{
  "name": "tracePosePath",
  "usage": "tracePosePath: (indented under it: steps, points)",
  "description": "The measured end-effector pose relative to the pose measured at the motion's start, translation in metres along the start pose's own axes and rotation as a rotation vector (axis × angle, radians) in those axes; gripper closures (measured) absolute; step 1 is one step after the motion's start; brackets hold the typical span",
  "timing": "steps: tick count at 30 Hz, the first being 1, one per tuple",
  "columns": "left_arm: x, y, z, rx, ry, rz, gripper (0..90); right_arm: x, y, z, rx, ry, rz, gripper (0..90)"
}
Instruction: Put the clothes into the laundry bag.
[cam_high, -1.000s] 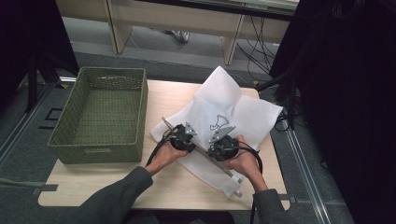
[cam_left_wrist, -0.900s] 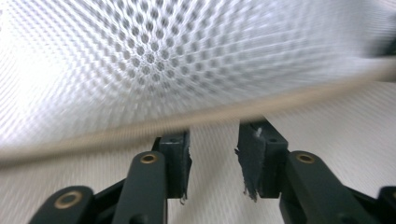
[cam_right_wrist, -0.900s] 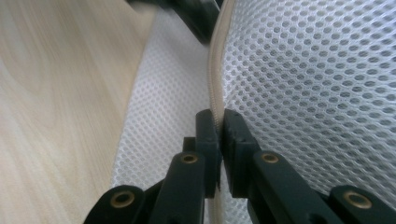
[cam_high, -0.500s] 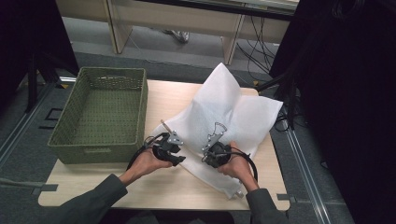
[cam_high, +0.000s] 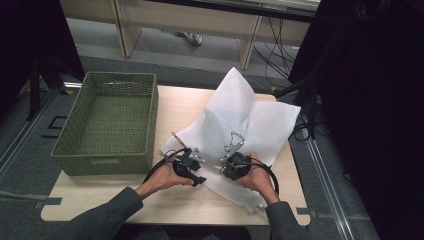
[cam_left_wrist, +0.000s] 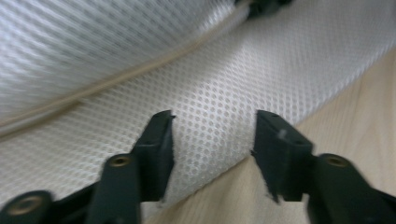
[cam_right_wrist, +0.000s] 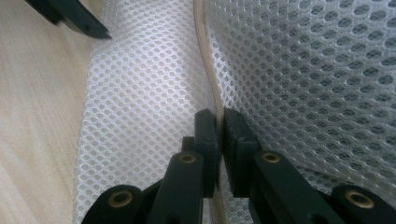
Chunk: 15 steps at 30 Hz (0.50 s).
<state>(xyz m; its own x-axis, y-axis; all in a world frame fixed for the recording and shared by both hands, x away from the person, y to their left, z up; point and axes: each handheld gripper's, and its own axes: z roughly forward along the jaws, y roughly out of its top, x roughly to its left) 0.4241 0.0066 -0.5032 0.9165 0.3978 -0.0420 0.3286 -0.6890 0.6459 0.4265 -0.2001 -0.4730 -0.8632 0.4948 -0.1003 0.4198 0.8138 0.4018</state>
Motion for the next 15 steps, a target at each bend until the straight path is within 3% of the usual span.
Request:
tracePosePath:
  steps: [1,5,8,11,12,13,15]
  points:
    - [0.001,0.001,-0.002,0.029,0.01,0.031,55.2,-0.001,0.0,0.0,0.001,-0.006,0.002,85.6]
    - [-0.002,0.003,-0.002,0.039,0.004,0.023,79.7,-0.005,-0.003,0.002,0.001,-0.007,0.014,85.5]
    - [-0.007,0.0,-0.001,0.016,-0.019,0.006,82.5,-0.01,-0.006,0.002,0.009,-0.026,0.026,85.7]
    - [-0.014,0.0,-0.002,0.005,0.001,0.039,83.9,-0.014,-0.009,0.003,0.003,-0.027,0.041,85.7]
    - [-0.02,-0.001,-0.001,0.002,0.015,0.016,84.3,-0.014,-0.009,0.003,0.002,-0.027,0.044,86.0]
    - [-0.027,-0.001,-0.002,0.016,-0.008,0.054,84.6,-0.016,-0.01,0.002,0.018,-0.074,0.044,86.1]
    - [-0.032,-0.001,-0.002,0.017,-0.011,0.042,84.7,-0.017,-0.01,0.001,0.021,-0.077,0.044,86.1]
